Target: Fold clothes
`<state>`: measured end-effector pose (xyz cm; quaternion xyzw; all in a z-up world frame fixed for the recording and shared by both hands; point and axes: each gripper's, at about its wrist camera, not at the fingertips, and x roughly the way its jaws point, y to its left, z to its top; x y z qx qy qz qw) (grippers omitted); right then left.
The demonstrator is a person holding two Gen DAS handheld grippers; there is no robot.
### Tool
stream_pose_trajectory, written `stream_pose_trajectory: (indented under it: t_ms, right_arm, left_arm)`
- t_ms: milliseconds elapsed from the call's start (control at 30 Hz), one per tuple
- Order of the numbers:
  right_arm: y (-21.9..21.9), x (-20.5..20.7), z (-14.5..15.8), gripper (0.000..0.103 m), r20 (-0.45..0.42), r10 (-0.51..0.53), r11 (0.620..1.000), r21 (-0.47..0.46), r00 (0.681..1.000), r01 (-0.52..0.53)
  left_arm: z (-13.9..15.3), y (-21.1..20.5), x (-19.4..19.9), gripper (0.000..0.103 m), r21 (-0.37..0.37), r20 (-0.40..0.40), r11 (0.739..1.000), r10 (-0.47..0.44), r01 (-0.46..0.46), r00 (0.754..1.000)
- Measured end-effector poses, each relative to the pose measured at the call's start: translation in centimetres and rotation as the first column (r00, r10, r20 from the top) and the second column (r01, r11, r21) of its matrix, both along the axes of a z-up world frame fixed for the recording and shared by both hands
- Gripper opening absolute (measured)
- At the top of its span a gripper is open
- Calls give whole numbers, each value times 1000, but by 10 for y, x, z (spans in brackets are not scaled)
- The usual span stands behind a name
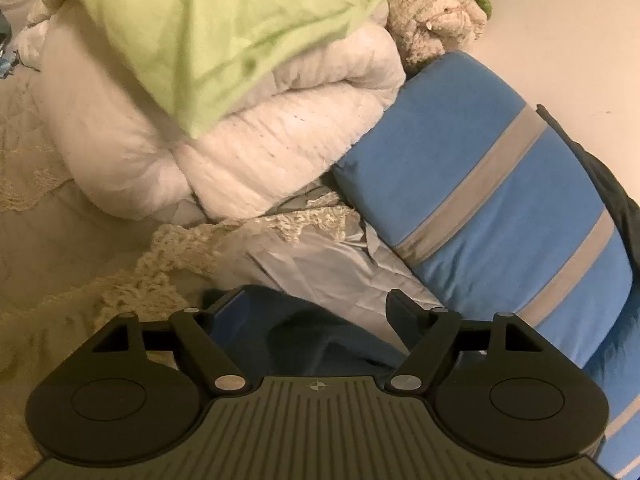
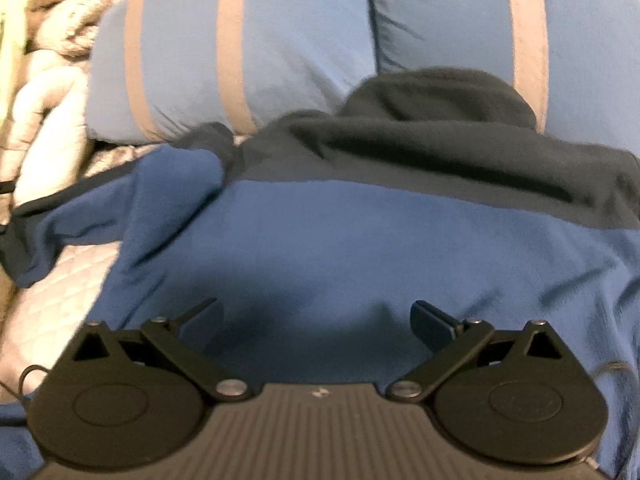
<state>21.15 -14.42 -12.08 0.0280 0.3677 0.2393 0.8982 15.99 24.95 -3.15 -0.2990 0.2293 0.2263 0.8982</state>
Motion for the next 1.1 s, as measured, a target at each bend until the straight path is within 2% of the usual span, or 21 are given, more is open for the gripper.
stream_pose_trajectory:
  t_ms: [133, 267, 367, 467, 533, 600, 667, 733, 800, 833, 867, 900, 933, 967, 1100]
  right_arm:
    - [3, -10, 10, 103, 56, 48, 998, 40, 997, -51]
    - [5, -18, 18, 103, 120, 76, 996, 40, 990, -81]
    - [9, -18, 18, 103, 133, 83, 996, 25, 988, -87]
    - [8, -17, 16, 103, 125, 79, 996, 25, 989, -82]
    - [8, -16, 16, 103, 116, 71, 997, 27, 991, -75]
    - [7, -14, 14, 103, 106, 64, 997, 31, 992, -68]
    - [6, -13, 13, 103, 96, 60, 997, 35, 994, -64]
    - [5, -12, 12, 103, 89, 58, 997, 37, 994, -61]
    - [6, -12, 11, 103, 85, 58, 998, 35, 995, -61]
    - [6, -12, 11, 103, 84, 58, 998, 34, 995, -61]
    - [6, -12, 10, 103, 84, 58, 998, 33, 995, -61]
    - [6, -12, 10, 103, 83, 58, 998, 31, 995, -61]
    - [6, -11, 9, 103, 82, 56, 998, 30, 995, -58]
    - [6, -11, 9, 103, 80, 54, 998, 28, 995, -56]
    - [5, -10, 9, 103, 75, 50, 998, 34, 996, -53]
  left_arm:
    - [-2, 6, -22, 77, -11, -1, 1000, -11, 11, 1000]
    - [-20, 16, -41, 77, -48, 14, 999, 6, -6, 1000]
    - [-40, 27, -48, 76, -115, 21, 993, 20, -17, 1000]
    - [-57, 29, -50, 75, -131, 26, 991, -23, 26, 999]
    - [-62, 20, -48, 75, -53, 16, 995, -80, 81, 997]
    - [-65, 6, -45, 75, 65, -7, 987, -147, 147, 989]
    - [-68, -9, -40, 75, 179, -42, 959, -213, 218, 976]
    - [-72, -23, -32, 72, 281, -99, 919, -260, 278, 960]
    - [-75, -38, -22, 57, 375, -186, 864, -286, 337, 940]
    - [-76, -45, -17, 35, 411, -231, 838, -285, 358, 930]
    - [-76, -49, -14, 18, 428, -256, 826, -279, 367, 926]
    - [-75, -53, -11, 18, 444, -281, 813, -272, 376, 920]
    - [-73, -56, -10, 14, 451, -291, 808, -267, 378, 919]
    - [-66, -57, -13, 9, 445, -280, 816, -264, 369, 923]
    - [-37, -63, -27, 9, 411, -264, 856, -217, 313, 940]
